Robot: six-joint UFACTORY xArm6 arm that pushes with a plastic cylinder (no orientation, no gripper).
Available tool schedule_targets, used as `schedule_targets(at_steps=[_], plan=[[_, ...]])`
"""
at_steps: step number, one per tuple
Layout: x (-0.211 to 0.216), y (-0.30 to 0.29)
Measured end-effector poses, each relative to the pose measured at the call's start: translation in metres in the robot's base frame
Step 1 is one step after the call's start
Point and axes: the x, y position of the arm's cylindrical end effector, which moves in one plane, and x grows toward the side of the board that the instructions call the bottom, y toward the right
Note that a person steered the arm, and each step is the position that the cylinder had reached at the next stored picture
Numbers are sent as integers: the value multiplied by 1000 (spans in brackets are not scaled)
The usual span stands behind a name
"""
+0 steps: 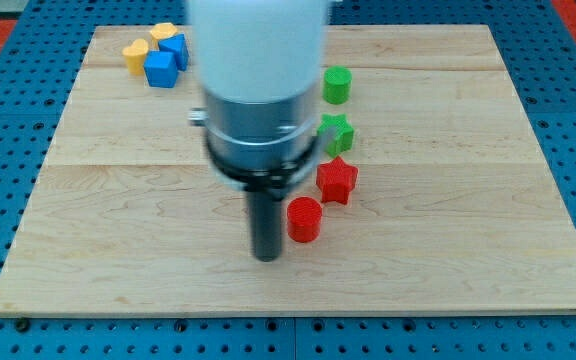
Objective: Keep red circle at the bottom of red star
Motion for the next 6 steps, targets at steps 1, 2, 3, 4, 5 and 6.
schedule_targets(at_steps=[1, 2, 3, 4, 5, 6], plan=[[-15, -6], [-22, 1], [-22, 7], [-36, 12], [-38, 22], [-38, 32]])
